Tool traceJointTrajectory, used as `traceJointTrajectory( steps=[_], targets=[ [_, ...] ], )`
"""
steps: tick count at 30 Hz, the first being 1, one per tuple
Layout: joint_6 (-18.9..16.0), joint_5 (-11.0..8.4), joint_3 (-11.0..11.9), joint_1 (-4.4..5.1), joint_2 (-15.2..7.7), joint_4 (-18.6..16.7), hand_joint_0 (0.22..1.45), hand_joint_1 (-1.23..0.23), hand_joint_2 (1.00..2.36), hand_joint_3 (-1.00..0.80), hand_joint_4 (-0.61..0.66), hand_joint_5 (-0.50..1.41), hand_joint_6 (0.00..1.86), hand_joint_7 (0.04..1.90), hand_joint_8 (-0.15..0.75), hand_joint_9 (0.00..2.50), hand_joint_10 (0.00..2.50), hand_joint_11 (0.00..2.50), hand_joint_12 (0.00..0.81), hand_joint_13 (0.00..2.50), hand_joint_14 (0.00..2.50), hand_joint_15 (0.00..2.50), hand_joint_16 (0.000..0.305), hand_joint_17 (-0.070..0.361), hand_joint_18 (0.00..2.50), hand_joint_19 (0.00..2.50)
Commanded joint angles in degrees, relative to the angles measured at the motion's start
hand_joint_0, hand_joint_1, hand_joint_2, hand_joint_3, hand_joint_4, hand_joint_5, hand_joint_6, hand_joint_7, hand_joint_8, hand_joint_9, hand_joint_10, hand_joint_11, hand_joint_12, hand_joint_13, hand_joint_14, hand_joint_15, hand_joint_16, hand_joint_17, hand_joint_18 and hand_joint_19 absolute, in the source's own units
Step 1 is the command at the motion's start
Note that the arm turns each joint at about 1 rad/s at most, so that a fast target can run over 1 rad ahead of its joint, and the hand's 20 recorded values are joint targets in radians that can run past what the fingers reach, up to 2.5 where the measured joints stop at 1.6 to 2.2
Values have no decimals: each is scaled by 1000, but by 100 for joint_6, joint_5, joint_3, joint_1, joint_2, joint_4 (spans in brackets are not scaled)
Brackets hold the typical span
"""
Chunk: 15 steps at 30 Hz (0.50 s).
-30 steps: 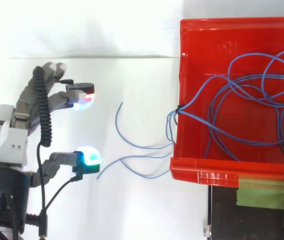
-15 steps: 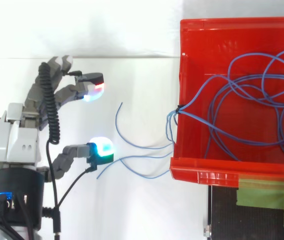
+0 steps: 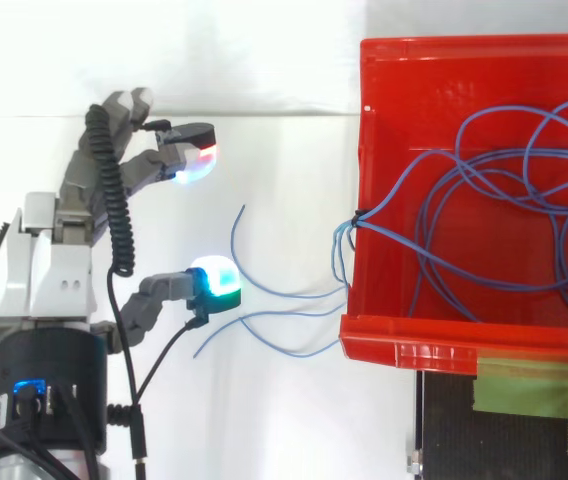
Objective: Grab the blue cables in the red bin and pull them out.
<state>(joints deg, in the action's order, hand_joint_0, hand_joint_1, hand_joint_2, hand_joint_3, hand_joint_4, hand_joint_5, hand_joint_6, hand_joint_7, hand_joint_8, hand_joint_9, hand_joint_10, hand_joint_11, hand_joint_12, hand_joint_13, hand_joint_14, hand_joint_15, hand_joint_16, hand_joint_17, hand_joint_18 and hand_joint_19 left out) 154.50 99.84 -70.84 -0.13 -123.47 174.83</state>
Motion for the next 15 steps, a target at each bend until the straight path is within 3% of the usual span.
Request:
traceJointTrajectory(
  steps=[1,4,5,7,15],
  targets=[
    [5,97,9,-101,-1,8,705,-963,1000,-1000,187,712,3,737,268,728,18,565,362,337,5,126,52,117,265,241],
    [5,133,9,-128,-1,25,707,-964,1000,-1000,198,734,4,741,269,736,18,569,361,343,5,128,52,117,269,229],
    [5,238,9,-189,-1,87,708,-966,1000,-1000,199,737,4,739,270,737,20,570,361,344,5,132,52,117,269,239],
    [5,247,0,-216,-1,96,709,-964,1000,-1000,204,744,5,733,272,742,20,570,359,345,5,133,52,117,270,235],
    [111,300,0,-321,-1,570,717,-959,1000,-1000,212,759,7,723,271,748,21,570,359,349,5,133,51,116,267,241]
  ],
)
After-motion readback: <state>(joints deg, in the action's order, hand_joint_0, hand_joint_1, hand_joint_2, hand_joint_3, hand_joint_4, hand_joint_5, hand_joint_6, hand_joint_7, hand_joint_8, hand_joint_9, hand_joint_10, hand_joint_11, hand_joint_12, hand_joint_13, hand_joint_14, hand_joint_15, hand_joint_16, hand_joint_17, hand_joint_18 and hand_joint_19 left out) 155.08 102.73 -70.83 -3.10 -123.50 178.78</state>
